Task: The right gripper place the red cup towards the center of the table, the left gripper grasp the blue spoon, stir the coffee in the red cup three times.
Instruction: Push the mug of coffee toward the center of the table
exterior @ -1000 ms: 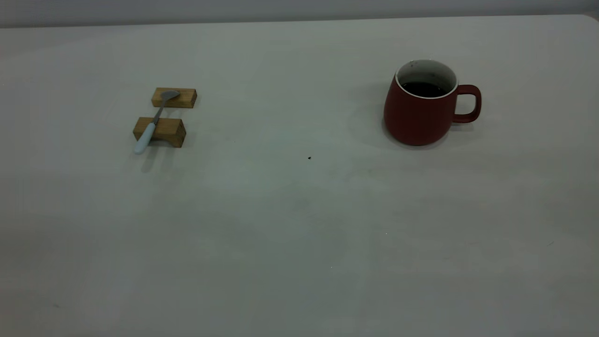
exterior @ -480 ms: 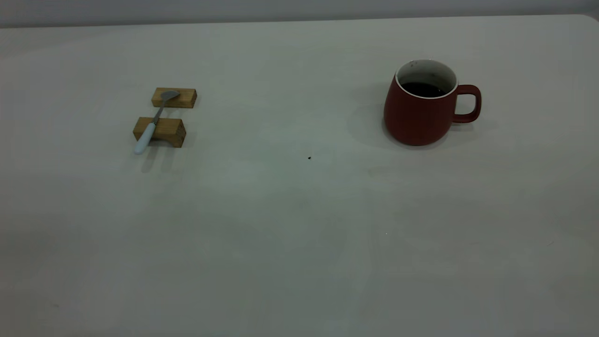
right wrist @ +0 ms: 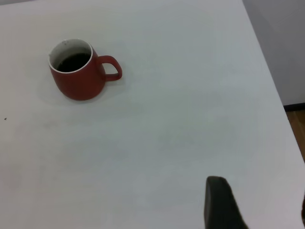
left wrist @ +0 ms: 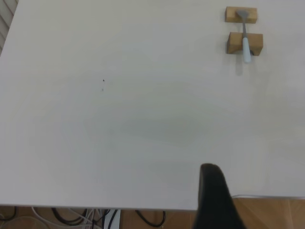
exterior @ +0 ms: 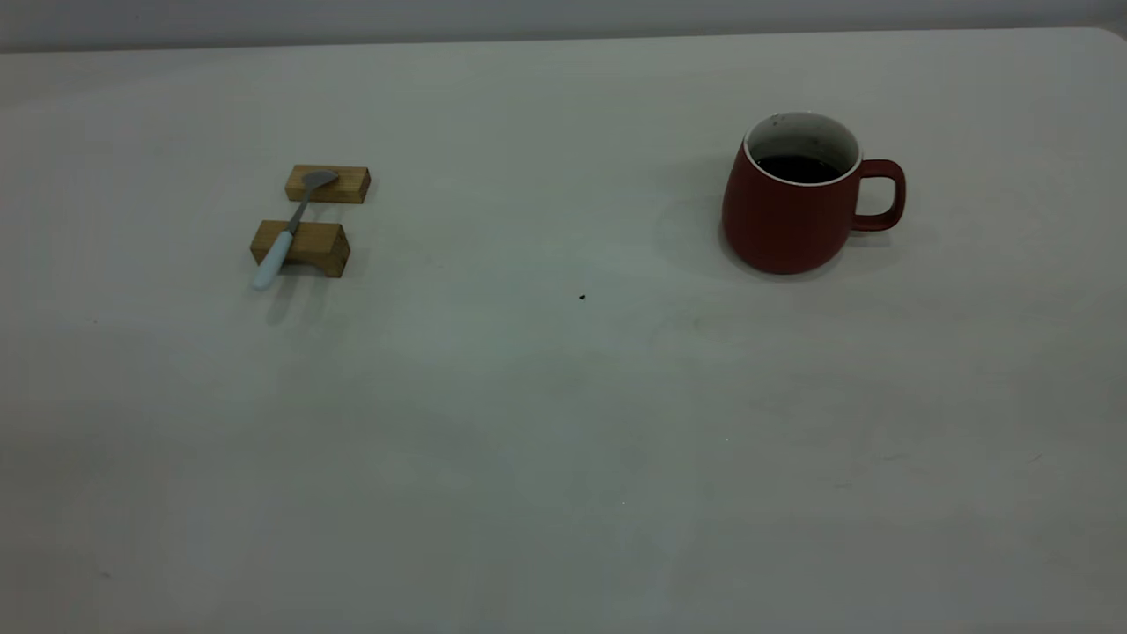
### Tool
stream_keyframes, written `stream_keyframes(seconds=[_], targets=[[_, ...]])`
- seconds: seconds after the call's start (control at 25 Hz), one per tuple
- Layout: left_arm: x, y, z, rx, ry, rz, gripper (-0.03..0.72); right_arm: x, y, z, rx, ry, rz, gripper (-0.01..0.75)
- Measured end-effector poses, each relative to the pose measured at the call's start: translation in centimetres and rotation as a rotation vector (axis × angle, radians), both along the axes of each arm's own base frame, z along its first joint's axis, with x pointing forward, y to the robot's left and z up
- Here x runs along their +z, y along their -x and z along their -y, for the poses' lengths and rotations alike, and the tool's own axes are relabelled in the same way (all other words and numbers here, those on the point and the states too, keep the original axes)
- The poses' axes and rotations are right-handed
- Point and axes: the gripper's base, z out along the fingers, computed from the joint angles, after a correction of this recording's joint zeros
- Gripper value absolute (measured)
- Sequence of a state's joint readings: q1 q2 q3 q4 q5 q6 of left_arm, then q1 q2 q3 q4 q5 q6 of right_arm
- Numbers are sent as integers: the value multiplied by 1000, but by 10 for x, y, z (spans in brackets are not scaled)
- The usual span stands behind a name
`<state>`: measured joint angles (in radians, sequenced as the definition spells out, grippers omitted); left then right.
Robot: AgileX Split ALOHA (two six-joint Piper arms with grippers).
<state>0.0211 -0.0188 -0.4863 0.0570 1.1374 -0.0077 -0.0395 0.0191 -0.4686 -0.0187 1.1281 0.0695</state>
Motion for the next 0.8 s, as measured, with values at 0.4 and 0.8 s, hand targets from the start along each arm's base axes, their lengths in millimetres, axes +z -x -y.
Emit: stream_keyframes(seconds=[0.4, 0.8], targets=[[0, 0, 0, 0, 0, 0, 533, 5, -20, -13, 84, -139, -92, 466], [0, 0, 0, 0, 0, 0, 533, -8, -130, -15, 289, -14, -259, 582]])
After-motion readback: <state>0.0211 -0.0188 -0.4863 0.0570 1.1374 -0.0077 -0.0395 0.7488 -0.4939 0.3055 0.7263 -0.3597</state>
